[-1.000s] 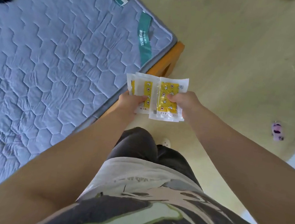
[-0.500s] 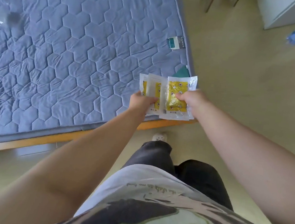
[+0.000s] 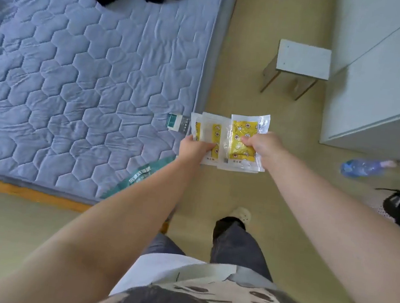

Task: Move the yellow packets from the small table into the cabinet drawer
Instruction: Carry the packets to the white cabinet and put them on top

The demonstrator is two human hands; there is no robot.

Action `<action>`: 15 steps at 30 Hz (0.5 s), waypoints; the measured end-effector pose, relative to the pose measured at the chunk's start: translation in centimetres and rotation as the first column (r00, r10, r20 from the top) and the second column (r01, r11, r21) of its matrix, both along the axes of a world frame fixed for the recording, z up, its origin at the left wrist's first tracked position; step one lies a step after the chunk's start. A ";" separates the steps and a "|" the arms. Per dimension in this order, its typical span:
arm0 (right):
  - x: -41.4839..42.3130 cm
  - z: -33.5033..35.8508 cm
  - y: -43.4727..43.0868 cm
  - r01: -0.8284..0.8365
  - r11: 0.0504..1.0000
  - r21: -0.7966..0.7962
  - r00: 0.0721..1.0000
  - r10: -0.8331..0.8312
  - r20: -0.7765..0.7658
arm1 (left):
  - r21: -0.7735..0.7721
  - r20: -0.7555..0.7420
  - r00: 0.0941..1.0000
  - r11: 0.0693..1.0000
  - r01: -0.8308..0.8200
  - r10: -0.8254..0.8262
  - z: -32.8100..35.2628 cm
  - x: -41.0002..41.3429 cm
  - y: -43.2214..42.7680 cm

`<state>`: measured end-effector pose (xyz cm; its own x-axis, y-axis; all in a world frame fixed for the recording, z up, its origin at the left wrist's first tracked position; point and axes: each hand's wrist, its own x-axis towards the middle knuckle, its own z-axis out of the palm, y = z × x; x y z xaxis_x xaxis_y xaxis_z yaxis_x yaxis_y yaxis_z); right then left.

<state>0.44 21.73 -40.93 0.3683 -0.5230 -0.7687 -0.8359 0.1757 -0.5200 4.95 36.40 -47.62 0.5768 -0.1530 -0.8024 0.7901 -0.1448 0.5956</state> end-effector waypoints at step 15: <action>16.1 -0.6 -25.1 -0.056 0.997 0.062 0.998 0.057 -0.009 | -0.071 0.072 0.997 0.997 -0.034 0.039 3.8 14.0 -21.5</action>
